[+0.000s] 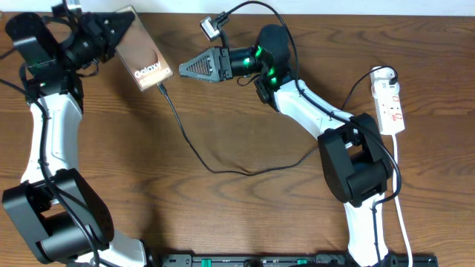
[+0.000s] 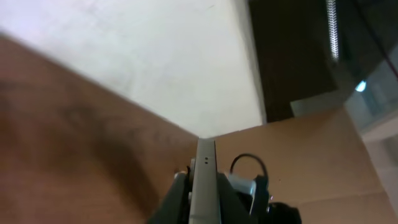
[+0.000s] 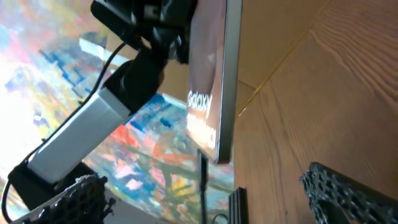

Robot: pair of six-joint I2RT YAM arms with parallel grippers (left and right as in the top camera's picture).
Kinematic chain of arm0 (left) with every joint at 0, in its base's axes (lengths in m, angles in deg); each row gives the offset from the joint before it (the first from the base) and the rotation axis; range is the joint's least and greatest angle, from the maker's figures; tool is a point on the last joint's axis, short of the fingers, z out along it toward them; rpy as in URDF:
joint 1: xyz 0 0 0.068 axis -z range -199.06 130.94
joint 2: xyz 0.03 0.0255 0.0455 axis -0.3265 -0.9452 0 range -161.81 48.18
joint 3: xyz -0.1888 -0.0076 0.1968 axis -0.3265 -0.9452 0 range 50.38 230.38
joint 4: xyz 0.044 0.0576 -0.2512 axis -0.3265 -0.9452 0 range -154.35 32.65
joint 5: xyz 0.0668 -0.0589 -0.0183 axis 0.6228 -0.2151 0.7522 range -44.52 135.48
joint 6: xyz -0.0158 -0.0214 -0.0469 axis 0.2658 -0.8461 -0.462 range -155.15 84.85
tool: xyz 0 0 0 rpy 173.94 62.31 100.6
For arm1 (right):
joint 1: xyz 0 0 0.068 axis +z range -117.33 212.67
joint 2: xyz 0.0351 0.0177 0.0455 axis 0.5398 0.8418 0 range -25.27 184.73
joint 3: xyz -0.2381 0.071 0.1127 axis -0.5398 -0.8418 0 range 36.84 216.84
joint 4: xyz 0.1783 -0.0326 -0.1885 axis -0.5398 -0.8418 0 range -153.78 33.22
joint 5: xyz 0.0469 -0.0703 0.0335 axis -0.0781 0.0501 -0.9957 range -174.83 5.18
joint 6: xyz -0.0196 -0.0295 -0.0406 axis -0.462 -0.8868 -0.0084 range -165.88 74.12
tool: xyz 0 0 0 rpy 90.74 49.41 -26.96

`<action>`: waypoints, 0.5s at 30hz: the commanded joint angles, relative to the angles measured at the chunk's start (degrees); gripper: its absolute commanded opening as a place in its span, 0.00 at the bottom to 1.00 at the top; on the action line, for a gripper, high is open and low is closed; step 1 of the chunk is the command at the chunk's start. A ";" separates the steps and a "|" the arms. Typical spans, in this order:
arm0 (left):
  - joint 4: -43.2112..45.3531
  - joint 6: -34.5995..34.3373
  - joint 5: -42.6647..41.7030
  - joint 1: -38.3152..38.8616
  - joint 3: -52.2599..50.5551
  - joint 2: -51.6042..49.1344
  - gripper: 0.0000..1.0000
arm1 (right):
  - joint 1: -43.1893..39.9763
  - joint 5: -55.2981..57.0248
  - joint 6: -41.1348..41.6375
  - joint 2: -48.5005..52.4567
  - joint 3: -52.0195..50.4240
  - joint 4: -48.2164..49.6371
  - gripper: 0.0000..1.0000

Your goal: Plug charger to phone and switch on socket

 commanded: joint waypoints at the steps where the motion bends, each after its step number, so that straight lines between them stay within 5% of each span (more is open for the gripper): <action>1: -6.40 9.66 -1.92 0.00 1.36 0.94 0.07 | -1.40 0.90 -5.66 -0.15 0.42 -4.46 0.99; 15: -42.95 38.97 13.64 1.49 1.36 0.94 0.07 | -2.36 16.39 -34.01 -0.28 1.14 -42.16 0.99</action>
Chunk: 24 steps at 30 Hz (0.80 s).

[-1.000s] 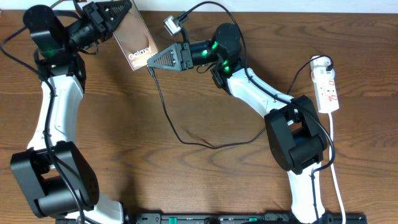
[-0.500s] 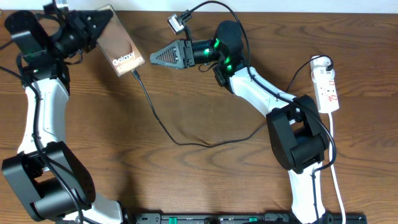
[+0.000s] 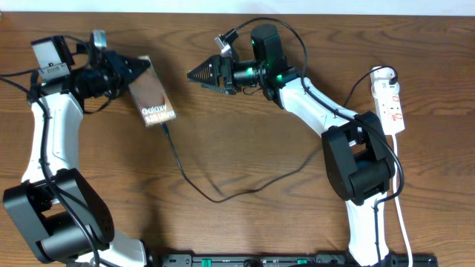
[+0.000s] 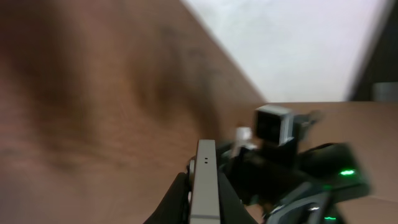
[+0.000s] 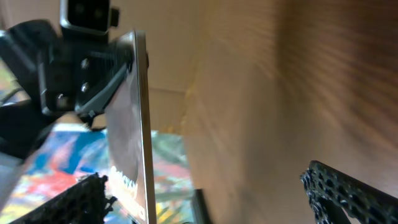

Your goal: Plug charger to phone and switch on socket

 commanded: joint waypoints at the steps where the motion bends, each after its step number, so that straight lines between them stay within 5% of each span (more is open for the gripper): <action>1: -4.24 10.03 8.04 1.44 1.31 0.94 0.07 | -0.81 5.77 -10.12 -0.33 1.36 -4.52 0.99; 13: -4.74 13.16 18.01 9.79 -1.66 -3.19 0.07 | -0.76 26.16 -26.95 -0.39 14.93 -38.84 0.99; 24: 0.52 12.90 14.53 11.37 -1.66 -14.95 0.07 | -0.04 34.60 -28.35 -0.39 22.27 -50.07 0.99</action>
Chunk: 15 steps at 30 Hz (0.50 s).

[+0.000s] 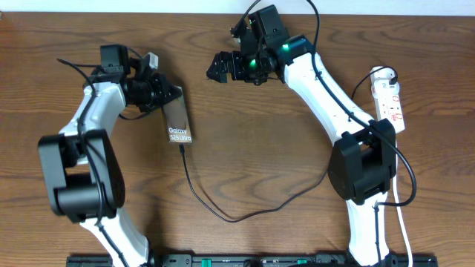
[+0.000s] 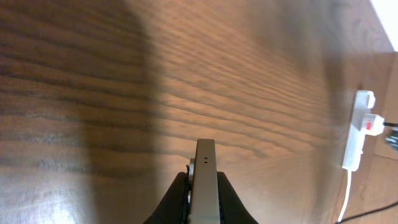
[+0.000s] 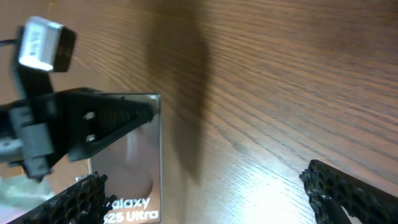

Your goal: Plug charger to phone and switch on socket

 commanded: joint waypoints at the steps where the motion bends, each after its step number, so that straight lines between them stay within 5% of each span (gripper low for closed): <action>1: 0.72 0.48 -2.67 0.00 -0.28 -2.47 0.07 | 0.48 3.04 -1.62 -0.42 1.22 -0.44 0.99; 15: 3.50 0.55 -1.64 0.00 -0.28 -6.80 0.08 | 0.50 3.02 -1.99 -0.42 1.22 -0.96 0.99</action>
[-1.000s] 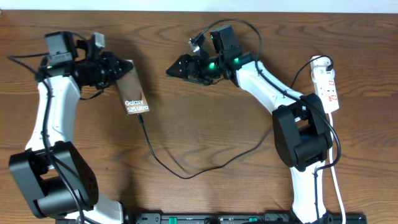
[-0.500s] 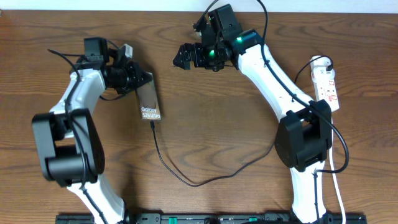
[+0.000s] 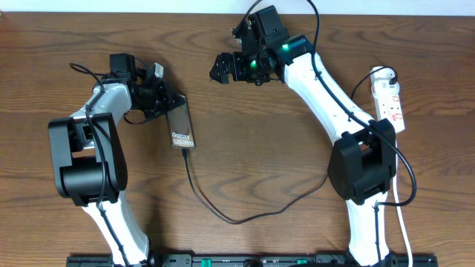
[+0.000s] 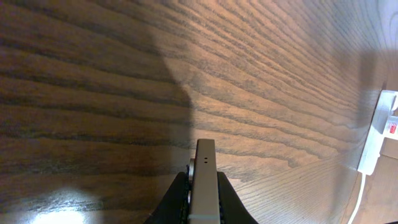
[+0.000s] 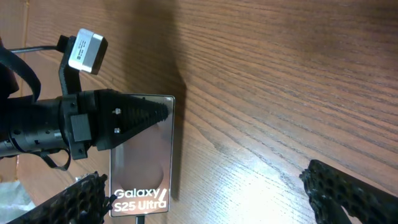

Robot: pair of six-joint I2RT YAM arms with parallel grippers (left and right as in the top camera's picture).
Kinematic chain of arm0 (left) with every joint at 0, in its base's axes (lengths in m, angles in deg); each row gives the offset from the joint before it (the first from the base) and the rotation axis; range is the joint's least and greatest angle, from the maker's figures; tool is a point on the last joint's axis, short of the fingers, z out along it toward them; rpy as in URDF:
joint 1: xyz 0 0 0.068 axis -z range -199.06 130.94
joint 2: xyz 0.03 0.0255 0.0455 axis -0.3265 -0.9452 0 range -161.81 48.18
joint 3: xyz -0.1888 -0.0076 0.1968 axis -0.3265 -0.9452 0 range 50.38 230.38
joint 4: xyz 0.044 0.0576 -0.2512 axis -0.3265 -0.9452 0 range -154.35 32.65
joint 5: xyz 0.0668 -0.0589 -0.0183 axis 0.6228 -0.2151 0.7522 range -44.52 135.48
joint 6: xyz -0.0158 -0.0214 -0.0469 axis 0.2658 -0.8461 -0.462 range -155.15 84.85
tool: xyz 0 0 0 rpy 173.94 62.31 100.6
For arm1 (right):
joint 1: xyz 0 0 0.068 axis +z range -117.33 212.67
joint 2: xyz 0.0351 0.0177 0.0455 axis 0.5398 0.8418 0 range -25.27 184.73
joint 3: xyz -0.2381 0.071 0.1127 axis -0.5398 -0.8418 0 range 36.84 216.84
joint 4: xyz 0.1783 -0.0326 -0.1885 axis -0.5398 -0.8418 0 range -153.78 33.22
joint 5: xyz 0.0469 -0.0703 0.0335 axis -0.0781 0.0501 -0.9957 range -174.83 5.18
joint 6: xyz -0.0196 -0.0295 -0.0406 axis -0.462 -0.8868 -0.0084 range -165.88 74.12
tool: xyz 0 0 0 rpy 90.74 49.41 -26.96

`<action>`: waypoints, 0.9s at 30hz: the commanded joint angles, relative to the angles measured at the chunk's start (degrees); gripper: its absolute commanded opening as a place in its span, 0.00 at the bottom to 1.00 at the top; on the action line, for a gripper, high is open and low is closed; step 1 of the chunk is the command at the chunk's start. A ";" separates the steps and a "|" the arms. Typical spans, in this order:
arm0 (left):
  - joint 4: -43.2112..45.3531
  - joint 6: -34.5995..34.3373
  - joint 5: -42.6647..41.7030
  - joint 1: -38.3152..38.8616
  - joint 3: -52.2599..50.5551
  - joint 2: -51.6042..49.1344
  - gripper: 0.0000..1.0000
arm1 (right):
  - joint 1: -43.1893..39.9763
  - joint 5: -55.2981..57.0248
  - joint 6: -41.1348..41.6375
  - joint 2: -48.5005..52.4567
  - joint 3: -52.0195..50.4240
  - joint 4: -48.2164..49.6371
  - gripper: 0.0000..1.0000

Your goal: Plug charger to phone and switch on socket

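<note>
The phone [image 3: 182,127] shows a lit "Galaxy S25 Ultra" screen and faces up, left of centre. My left gripper [image 3: 169,101] is shut on its top end; in the left wrist view only the phone's thin edge [image 4: 205,180] shows between the fingers [image 4: 178,198]. The black charger cable [image 3: 223,216] is plugged into the phone's bottom end and loops across the table to the right. The phone [image 5: 142,163] lies low over or on the wood; I cannot tell which. My right gripper [image 3: 225,68] hangs open and holds nothing at the back centre. The white socket strip [image 3: 390,100] lies at the right edge.
The strip's white lead [image 3: 401,215] runs down the right side beside the right arm's base [image 3: 360,167]. The strip [image 4: 382,127] also shows at the right edge of the left wrist view. Brown wooden table [image 3: 252,148] all round.
My left gripper has carried the phone a little further toward the front and lower, closer to the wood. The right gripper stays open in almost the same place.
At first my left gripper held the plugged-in phone tilted up at the back left, the open right gripper close beside it. Then the phone stood further right and the right gripper apart from it. Now the phone is flat and low, left of centre.
</note>
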 commanded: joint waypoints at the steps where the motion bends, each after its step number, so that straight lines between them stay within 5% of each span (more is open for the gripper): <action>1: 0.46 0.52 -0.31 0.02 -0.20 -0.13 0.08 | 0.46 0.22 -1.11 -0.42 1.22 -0.22 0.99; 27: 1.55 0.52 2.97 0.13 -2.23 -0.44 0.08 | 0.46 0.20 -1.11 -0.42 1.22 -1.09 0.99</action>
